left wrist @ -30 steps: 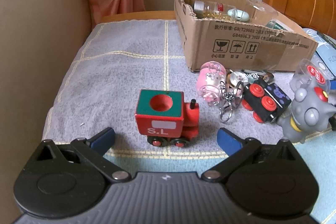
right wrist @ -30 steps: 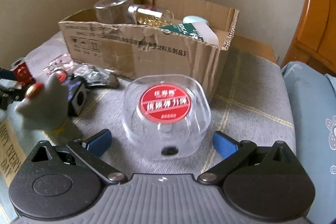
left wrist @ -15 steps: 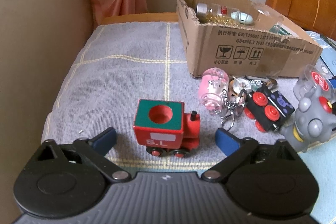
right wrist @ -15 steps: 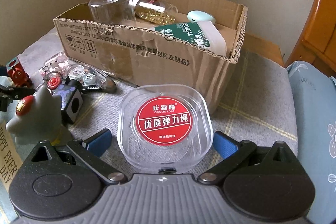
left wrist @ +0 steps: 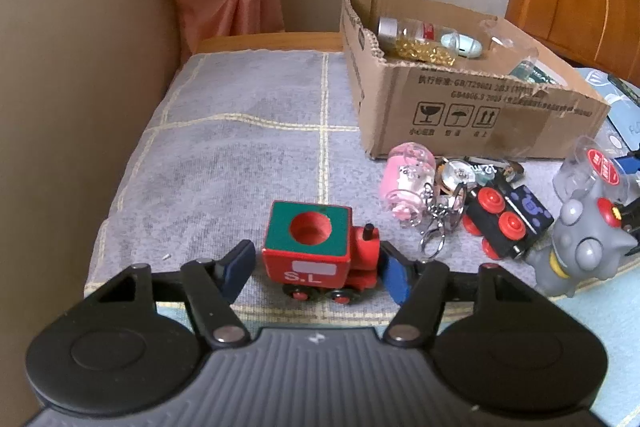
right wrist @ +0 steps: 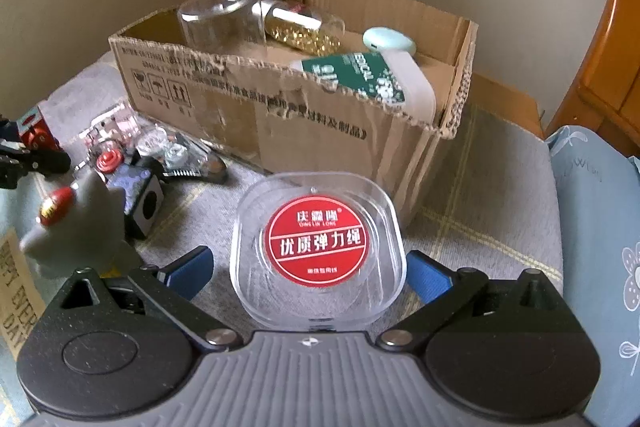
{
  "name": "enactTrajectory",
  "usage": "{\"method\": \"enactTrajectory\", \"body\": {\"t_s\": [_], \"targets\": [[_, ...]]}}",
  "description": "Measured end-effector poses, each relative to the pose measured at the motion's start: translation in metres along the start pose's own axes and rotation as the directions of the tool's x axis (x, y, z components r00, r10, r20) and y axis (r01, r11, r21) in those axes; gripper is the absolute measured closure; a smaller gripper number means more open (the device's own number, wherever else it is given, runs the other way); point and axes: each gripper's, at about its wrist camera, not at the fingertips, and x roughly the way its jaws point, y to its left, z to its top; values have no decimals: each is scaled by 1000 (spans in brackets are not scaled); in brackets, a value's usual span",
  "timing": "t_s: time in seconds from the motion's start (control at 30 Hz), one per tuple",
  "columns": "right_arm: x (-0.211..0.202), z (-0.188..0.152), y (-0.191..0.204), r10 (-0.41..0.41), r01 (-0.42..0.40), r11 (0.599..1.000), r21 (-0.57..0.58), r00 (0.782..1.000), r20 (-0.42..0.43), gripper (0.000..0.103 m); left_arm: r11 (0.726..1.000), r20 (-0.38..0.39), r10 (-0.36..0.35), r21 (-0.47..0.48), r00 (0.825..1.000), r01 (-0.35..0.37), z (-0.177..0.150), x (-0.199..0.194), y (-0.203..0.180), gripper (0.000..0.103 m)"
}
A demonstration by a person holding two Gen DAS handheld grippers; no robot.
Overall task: Organize rigid objects
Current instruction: 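Close left gripper on the red train while right gripper grasps the clear red-label box, then carry train and red-label box over the cardboard box and open both grippers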
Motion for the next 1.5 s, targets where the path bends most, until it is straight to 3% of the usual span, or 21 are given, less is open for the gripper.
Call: {"method": "enactTrajectory", "body": {"t_s": [0.13,0.37,0.77,1.17,1.5], "targets": [[-7,2,-4,14,-14,1000,1,1000,4,2,1000,9,-1,22,1000,0,3,-3,-1,38],[-4,6,0,-5,5,1000,-30,1000,-18,24,999,-8,-14,43,1000,15,5,-6,0,49],[-10,15,9,-3,1,998,-61,999,-33,24,989,-53,-22,147,998,30,17,-18,-2,53],[-47,24,14,4,-6,990,-138,1000,-12,24,973,-89,-82,208,993,99,43,-51,-7,53],[-78,58,2,15,-6,989,-146,998,60,24,951,17,-135,283,991,124,111,-70,-32,53]]}}
